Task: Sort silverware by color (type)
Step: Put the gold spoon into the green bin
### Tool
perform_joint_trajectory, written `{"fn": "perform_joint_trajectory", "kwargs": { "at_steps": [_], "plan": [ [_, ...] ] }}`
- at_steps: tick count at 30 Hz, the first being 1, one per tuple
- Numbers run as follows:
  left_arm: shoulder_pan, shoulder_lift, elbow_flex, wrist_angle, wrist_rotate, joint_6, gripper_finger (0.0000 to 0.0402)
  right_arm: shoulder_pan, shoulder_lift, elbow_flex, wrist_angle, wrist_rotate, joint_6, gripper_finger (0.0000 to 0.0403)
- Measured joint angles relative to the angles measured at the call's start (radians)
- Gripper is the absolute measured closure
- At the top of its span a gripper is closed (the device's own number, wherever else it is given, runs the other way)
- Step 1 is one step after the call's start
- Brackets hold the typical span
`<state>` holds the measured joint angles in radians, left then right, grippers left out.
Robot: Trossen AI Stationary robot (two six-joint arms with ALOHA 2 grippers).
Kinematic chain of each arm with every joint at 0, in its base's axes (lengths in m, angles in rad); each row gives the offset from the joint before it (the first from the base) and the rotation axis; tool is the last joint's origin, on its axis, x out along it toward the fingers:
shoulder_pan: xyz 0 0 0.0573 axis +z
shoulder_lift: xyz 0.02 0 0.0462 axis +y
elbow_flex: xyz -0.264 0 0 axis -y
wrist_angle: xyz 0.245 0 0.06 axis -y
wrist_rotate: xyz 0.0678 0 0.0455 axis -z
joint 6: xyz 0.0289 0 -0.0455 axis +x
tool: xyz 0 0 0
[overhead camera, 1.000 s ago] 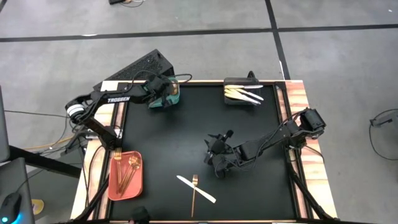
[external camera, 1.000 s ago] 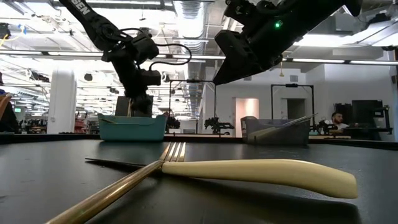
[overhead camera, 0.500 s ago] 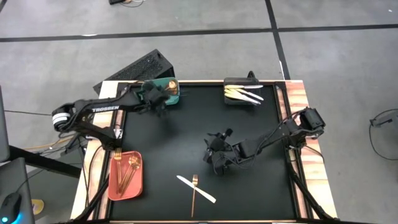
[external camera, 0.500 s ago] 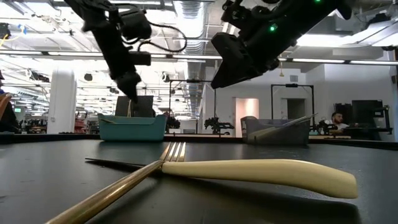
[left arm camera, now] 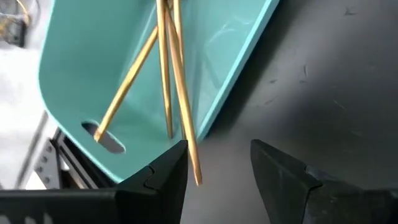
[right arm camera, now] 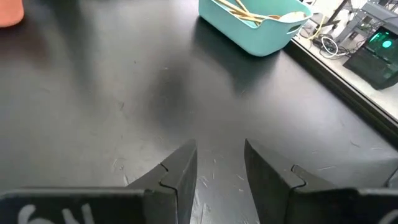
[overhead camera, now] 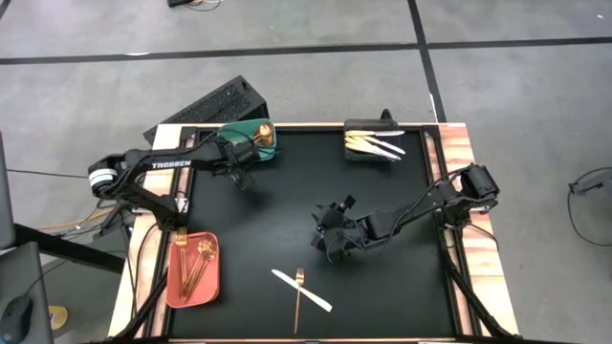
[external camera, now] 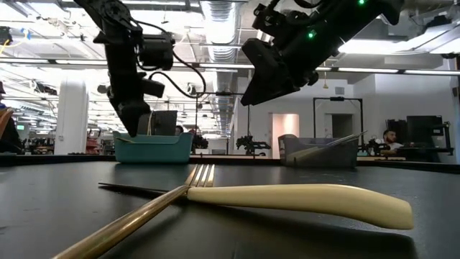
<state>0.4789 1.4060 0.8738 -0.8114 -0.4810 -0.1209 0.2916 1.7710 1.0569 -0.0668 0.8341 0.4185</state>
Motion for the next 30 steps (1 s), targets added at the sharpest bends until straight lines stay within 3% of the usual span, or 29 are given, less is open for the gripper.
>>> {"fn": "perform_joint_trajectory", "kwargs": {
  "at_steps": [8,15,21,30],
  "plan": [
    [0.008,0.087,0.001,0.081,-0.054,0.125,0.0237,0.000,0.000,0.000,-0.002,0.000,-0.006,0.0250],
    [0.072,0.135,0.086,0.032,0.006,0.103,0.0237,0.000,0.000,0.000,-0.004,-0.001,-0.008,0.0250],
    [0.176,0.136,0.117,0.029,0.146,0.083,0.0237,-0.006,0.000,0.000,-0.008,-0.022,-0.008,0.0250],
    [0.244,0.190,0.117,0.016,0.154,0.114,0.0237,-0.006,0.000,0.000,-0.009,-0.026,-0.009,0.0250]
  ]
}}
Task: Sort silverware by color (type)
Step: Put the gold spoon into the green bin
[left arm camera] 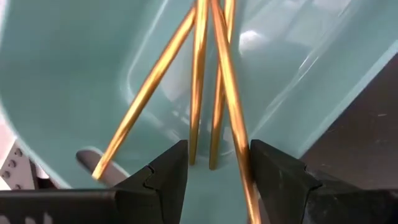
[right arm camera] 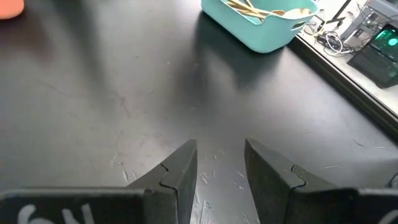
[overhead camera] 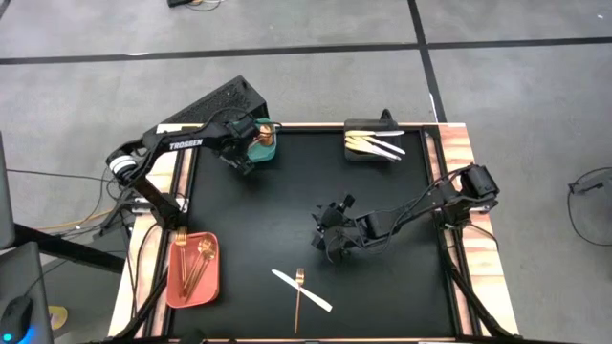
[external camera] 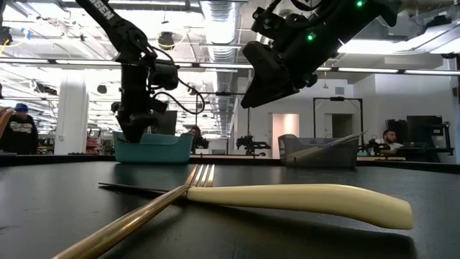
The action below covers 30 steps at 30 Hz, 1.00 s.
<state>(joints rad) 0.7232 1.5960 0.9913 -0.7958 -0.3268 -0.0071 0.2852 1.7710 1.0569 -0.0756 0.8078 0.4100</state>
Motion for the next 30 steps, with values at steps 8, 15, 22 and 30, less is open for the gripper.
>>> {"fn": "perform_joint_trajectory", "kwargs": {
  "at_steps": [8,15,22,30],
  "plan": [
    [-0.003,0.041,0.001,0.010,-0.022,0.015,0.0266,0.000,0.000,0.000,-0.006,0.000,-0.003,0.0250],
    [-0.003,0.042,0.015,0.005,-0.026,0.025,0.0382,0.000,0.000,0.000,-0.005,0.000,-0.017,0.0250],
    [-0.017,0.041,0.058,0.004,-0.049,0.026,0.0386,0.000,0.000,0.000,-0.004,0.000,-0.020,0.0250],
    [-0.045,0.035,0.166,-0.061,-0.121,0.058,0.0388,-0.005,0.000,0.000,-0.008,-0.001,-0.026,0.0250]
  ]
}}
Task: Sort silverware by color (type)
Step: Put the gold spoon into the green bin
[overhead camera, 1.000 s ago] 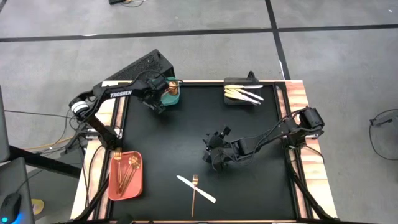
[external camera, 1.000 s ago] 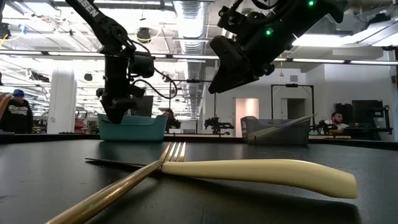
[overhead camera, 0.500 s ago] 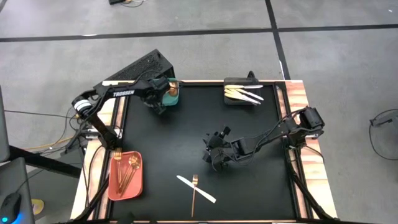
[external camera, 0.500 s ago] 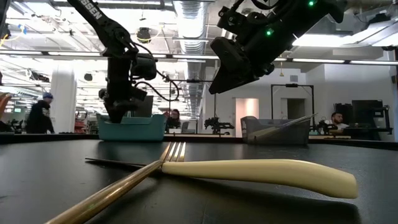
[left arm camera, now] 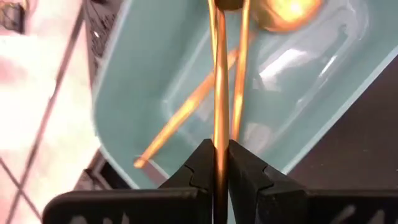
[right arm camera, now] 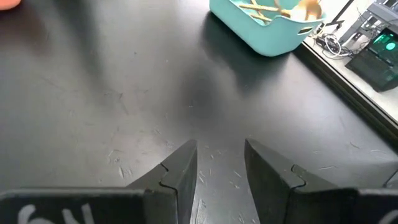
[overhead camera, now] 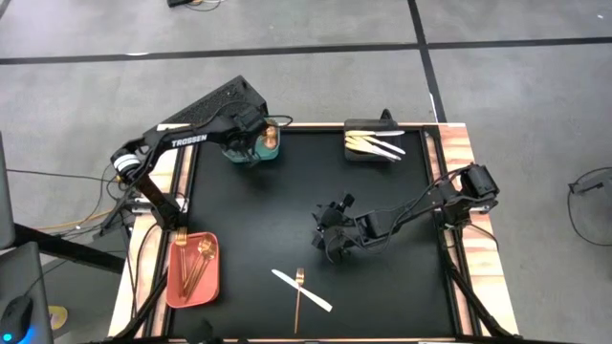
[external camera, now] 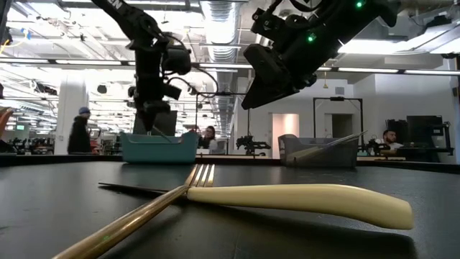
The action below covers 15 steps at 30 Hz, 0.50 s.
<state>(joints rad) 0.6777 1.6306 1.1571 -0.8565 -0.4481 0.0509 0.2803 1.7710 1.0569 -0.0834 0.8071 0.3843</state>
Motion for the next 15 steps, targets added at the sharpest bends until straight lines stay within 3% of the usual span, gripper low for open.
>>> {"fn": "perform_joint_trajectory", "kwargs": {
  "at_steps": [10,15],
  "plan": [
    [0.000,-0.002,0.152,-0.166,-0.093,0.009,0.0389,-0.002,0.000,0.000,-0.016,-0.009,0.000,0.0250],
    [0.000,-0.002,0.177,-0.234,-0.004,0.013,0.0389,-0.002,0.000,0.000,-0.017,-0.020,0.000,0.0250]
  ]
}}
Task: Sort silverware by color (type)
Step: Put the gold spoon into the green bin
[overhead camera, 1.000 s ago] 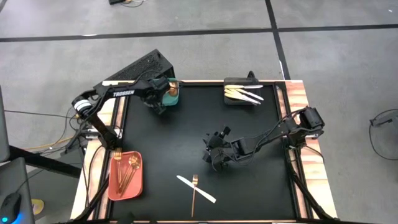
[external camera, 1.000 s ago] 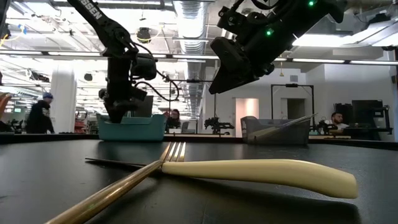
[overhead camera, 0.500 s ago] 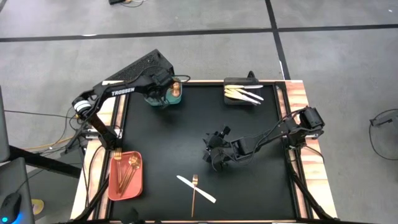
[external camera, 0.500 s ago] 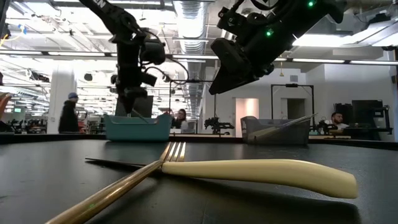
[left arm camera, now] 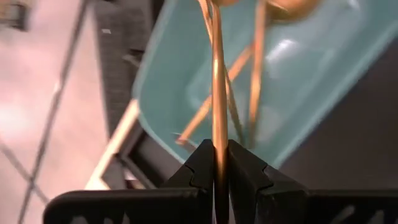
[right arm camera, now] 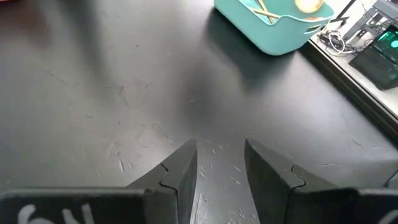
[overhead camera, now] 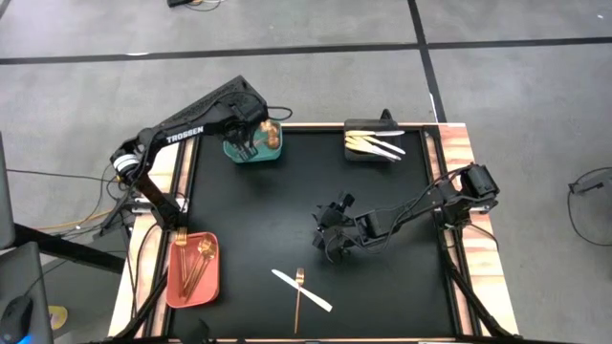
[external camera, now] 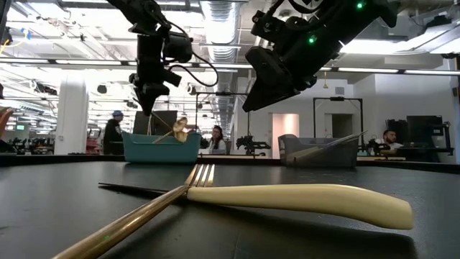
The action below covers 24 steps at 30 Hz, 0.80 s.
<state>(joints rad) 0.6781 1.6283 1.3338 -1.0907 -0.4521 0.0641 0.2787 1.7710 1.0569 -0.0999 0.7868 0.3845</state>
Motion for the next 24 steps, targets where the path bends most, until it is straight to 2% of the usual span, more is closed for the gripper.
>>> {"fn": "perform_joint_trajectory", "kwargs": {
  "at_steps": [3,20,24],
  "plan": [
    [0.000,0.000,0.000,-0.002,0.056,0.007,0.0389,0.000,0.000,0.000,-0.001,0.000,0.000,0.0250],
    [0.000,-0.016,0.000,0.013,0.074,0.086,0.0390,0.001,0.000,0.000,-0.060,-0.001,0.027,0.0250],
    [0.007,-0.062,0.000,0.074,0.134,0.097,0.0390,0.001,0.000,0.000,-0.062,-0.001,0.027,0.0250]
  ]
}}
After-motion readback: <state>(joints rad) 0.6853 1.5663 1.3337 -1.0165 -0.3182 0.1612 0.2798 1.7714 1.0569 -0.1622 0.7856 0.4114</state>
